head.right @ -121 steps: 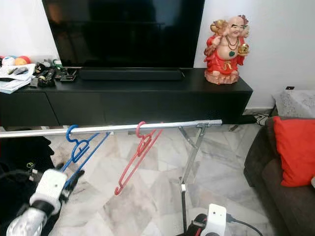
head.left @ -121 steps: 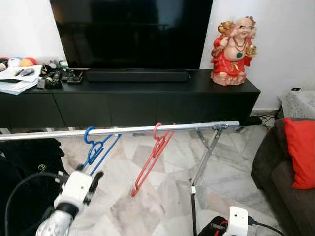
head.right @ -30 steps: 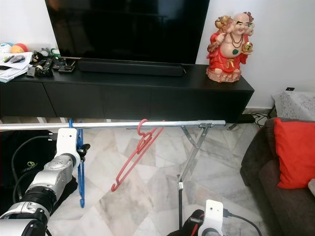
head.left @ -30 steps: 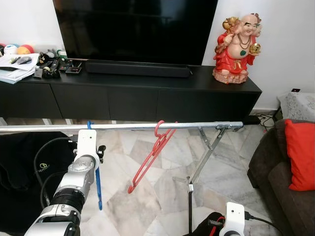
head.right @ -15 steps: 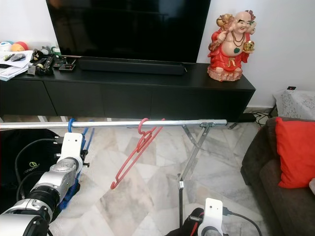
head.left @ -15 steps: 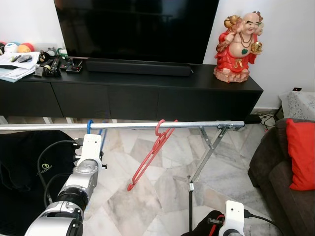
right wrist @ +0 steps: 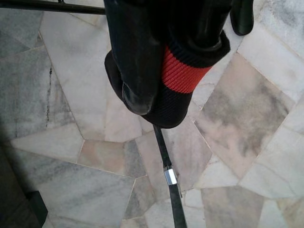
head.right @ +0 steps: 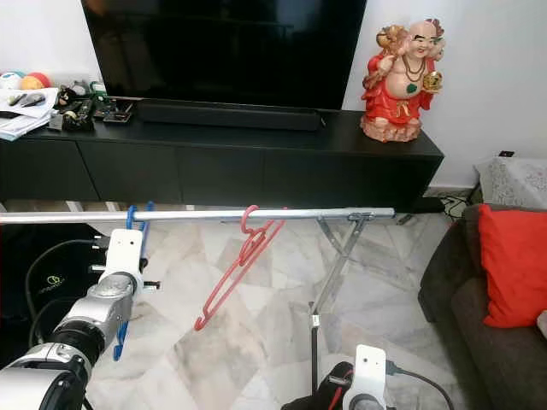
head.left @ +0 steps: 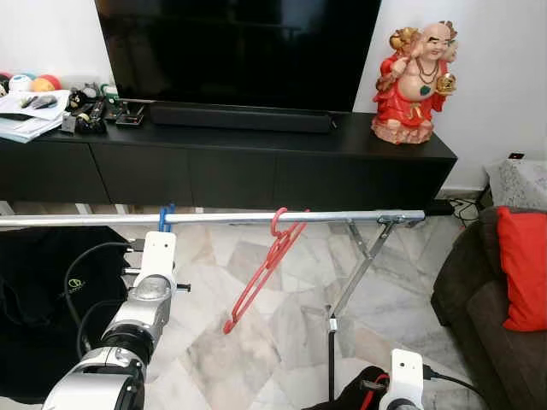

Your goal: Hang hanger

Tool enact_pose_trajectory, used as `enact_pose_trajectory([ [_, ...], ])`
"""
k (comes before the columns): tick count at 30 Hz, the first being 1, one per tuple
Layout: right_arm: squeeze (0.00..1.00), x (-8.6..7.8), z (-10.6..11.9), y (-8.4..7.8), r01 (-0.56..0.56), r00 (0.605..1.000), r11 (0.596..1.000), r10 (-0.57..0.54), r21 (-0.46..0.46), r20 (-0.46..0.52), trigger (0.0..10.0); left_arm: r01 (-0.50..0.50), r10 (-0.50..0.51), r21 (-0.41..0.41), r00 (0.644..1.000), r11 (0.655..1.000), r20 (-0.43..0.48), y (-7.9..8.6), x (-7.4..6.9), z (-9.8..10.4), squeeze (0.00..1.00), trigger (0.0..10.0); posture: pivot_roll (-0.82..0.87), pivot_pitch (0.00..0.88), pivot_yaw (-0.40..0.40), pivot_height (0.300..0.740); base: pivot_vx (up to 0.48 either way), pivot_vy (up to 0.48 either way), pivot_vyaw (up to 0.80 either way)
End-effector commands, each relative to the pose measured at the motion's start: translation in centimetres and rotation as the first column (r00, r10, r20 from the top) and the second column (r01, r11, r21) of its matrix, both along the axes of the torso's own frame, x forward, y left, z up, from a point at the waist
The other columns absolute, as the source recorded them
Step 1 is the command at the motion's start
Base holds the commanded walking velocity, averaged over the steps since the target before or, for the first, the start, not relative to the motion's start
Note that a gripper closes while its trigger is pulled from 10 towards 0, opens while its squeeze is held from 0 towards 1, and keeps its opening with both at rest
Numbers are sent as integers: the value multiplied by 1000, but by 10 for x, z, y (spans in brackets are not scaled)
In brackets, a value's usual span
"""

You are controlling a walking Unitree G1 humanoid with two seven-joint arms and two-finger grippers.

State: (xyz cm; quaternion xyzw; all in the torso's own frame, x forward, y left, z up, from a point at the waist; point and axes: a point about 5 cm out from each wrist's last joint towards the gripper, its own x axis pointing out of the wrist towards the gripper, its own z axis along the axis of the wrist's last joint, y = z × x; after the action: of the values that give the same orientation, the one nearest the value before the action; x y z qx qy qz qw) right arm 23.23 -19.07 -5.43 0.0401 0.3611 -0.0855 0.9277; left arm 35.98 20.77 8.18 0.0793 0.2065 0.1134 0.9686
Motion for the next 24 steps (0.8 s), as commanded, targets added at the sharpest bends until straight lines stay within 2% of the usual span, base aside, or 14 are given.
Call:
enact_pose_trajectory([
  [1, 0, -4, -3, -2, 3, 1000, 1000, -3, -3, -19, 10000, 8, -8, 11, 1000, 1000, -6, -2, 0, -1, 0, 0, 115, 0, -65, 740, 0, 0, 0],
  [5, 0, -6, -3, -3, 2, 1000, 1000, -2, -2, -26, 10000, 24, -24, 5, 1000, 1000, 0, -3, -1, -3, 0, 0, 115, 0, -66, 740, 0, 0, 0],
  [6, 0, -6, -3, -4, 3, 1000, 1000, -3, -2, -26, 10000, 27, -27, -3, 999, 1000, 38, -2, 0, 0, 0, 0, 115, 0, -66, 740, 0, 0, 0],
  [9, 0, -6, -3, -4, 4, 1000, 1000, -4, -2, -26, 10000, 35, -35, -6, 996, 999, 80, -3, 0, 4, 0, 0, 116, 0, -66, 740, 0, 0, 0],
  [13, 0, -5, -3, -5, 6, 1000, 1000, -6, -5, -22, 10000, 66, -68, 20, 986, 998, 152, -4, -3, 7, 0, 0, 109, 0, -68, 740, 0, 0, 0],
  [18, 0, -4, -2, -6, 1, 1000, 1000, -1, -12, -13, 10000, 77, -88, 58, 969, 995, 230, -2, -15, 6, 0, 0, 118, 0, -78, 740, 0, 0, 0],
  [22, 0, -3, -1, -6, 0, 1000, 1000, 0, -14, -9, 10000, 87, -103, 75, 964, 993, 245, 0, -23, 5, 0, 0, 122, 0, -80, 740, 0, 0, 0],
  [24, 0, -2, -1, -5, -4, 1000, 1000, 4, -16, -7, 10000, 127, -153, 119, 955, 985, 252, 0, -36, 3, 0, 0, 124, 0, -78, 740, 0, 0, 0],
])
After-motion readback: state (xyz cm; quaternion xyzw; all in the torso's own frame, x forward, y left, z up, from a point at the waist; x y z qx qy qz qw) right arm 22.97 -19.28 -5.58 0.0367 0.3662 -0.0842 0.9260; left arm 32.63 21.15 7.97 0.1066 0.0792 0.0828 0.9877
